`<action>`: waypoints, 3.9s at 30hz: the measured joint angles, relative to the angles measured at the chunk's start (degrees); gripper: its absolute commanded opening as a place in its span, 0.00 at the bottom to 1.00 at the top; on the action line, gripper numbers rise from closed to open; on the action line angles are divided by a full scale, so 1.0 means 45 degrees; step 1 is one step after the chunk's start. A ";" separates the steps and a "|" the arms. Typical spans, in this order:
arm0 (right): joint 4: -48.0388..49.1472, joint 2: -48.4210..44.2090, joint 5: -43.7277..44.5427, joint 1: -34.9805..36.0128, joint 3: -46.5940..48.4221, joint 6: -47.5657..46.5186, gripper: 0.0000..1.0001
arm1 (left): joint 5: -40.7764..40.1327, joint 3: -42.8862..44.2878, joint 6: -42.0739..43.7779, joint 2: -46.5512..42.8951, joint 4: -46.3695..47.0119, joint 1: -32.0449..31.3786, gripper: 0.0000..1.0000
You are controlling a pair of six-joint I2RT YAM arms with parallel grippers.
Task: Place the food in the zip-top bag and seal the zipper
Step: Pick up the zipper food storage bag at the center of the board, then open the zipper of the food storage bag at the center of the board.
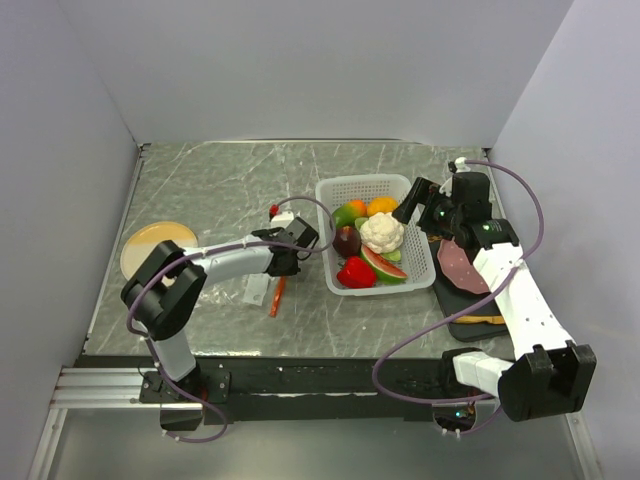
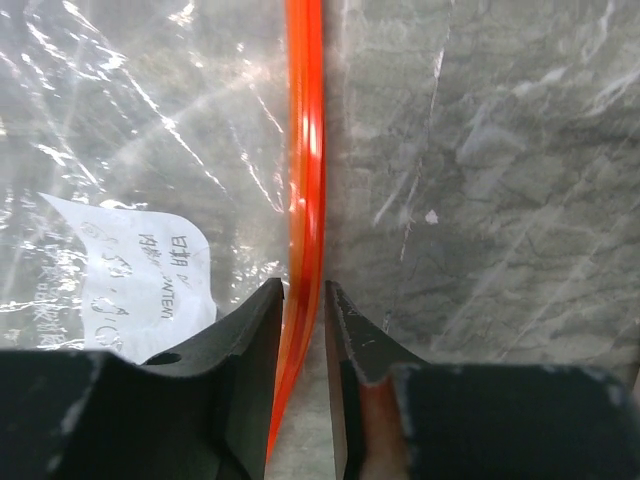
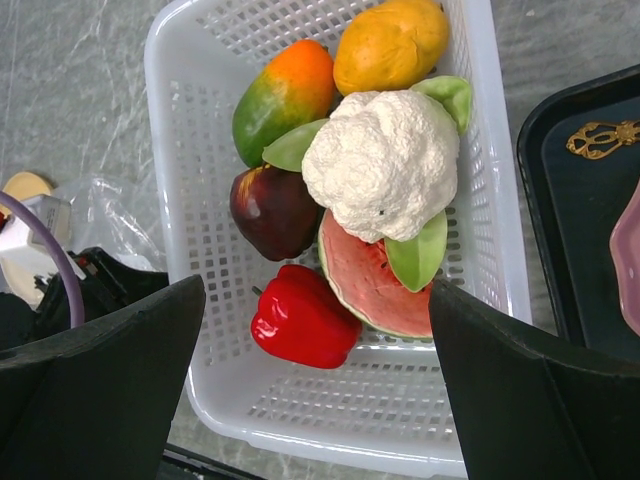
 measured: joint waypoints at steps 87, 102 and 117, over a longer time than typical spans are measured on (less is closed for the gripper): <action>0.8058 0.5945 -0.5780 0.6533 0.0228 0.5236 0.07 | -0.0155 0.0063 0.0257 -0.5605 -0.0248 -0.0418 0.01; 0.6664 0.7344 -0.4867 0.6873 0.1651 0.4371 0.07 | 0.0384 -0.0151 0.0423 -0.6193 0.0078 -0.0418 0.01; 0.4833 0.8636 -0.2599 0.6873 0.2574 0.3789 0.00 | -0.0068 -0.0151 0.0301 -0.7781 -0.1025 -0.0418 0.01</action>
